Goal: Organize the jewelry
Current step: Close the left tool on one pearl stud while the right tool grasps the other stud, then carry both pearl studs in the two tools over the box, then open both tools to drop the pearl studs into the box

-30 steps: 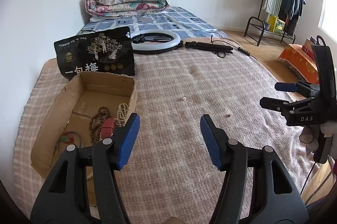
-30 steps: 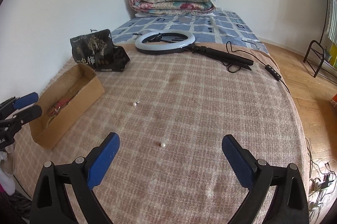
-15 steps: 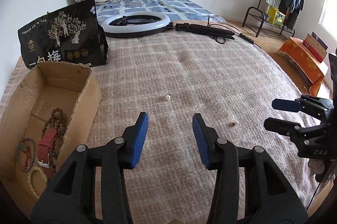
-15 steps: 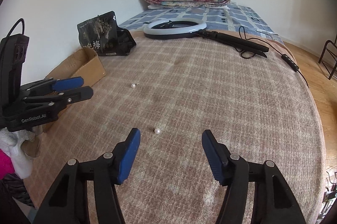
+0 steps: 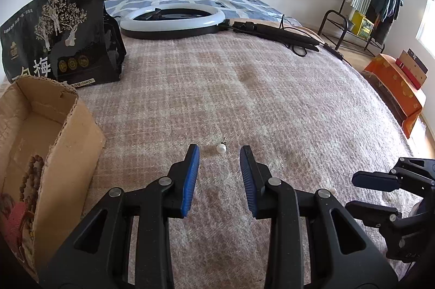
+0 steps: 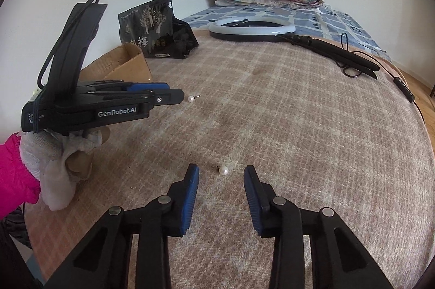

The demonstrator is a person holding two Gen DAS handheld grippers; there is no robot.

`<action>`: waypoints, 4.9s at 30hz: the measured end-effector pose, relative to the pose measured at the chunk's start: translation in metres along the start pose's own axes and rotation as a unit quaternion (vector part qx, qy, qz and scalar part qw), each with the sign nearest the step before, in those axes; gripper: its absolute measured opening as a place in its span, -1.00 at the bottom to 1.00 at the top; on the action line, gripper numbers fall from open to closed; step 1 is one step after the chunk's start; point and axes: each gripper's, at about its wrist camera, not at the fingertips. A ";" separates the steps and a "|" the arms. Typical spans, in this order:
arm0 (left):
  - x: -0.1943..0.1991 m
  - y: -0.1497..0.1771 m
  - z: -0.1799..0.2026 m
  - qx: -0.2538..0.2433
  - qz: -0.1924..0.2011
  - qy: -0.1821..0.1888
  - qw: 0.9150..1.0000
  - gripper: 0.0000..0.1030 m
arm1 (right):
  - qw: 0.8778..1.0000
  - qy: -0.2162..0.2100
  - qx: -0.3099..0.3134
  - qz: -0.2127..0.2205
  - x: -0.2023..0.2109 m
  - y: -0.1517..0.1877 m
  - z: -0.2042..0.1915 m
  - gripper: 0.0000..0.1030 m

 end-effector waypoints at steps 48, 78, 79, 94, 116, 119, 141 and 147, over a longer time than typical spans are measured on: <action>-0.001 -0.003 0.007 -0.021 -0.007 -0.003 1.000 -0.87 | 0.999 0.027 0.019 -0.007 -0.002 -0.002 -0.009 -0.87; 0.219 -0.064 -0.056 -0.025 0.103 -0.058 0.993 -0.87 | 0.998 -0.003 0.043 0.043 0.074 -0.088 -0.135 -0.87; 0.227 -0.063 -0.062 -0.024 0.105 -0.064 0.992 -0.87 | 0.998 -0.007 0.043 0.044 0.074 -0.091 -0.141 -0.87; 0.279 -0.046 -0.133 -0.001 0.113 -0.111 0.987 -0.87 | 0.997 -0.051 0.036 0.056 0.030 -0.125 -0.208 -0.87; 0.249 -0.034 -0.178 0.041 0.076 -0.133 0.987 -0.87 | 0.997 -0.060 0.015 0.043 -0.056 -0.144 -0.229 -0.87; 0.245 -0.031 -0.179 0.040 0.071 -0.136 0.987 -0.87 | 0.998 -0.057 0.012 0.039 -0.062 -0.143 -0.228 -0.86; 0.243 -0.033 -0.185 0.048 0.079 -0.155 0.984 -0.24 | 0.999 -0.018 -0.004 0.043 -0.062 -0.140 -0.215 0.18; 0.245 -0.033 -0.184 0.047 0.083 -0.156 0.983 -0.22 | 0.999 -0.002 -0.011 0.048 -0.057 -0.139 -0.210 0.52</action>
Point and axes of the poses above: each gripper's, at about its wrist camera, not at the fingertips, and x roughly against the way its jaws point, z to its right, y to its underside, and after that the axes turned 15 degrees about z, right-handed
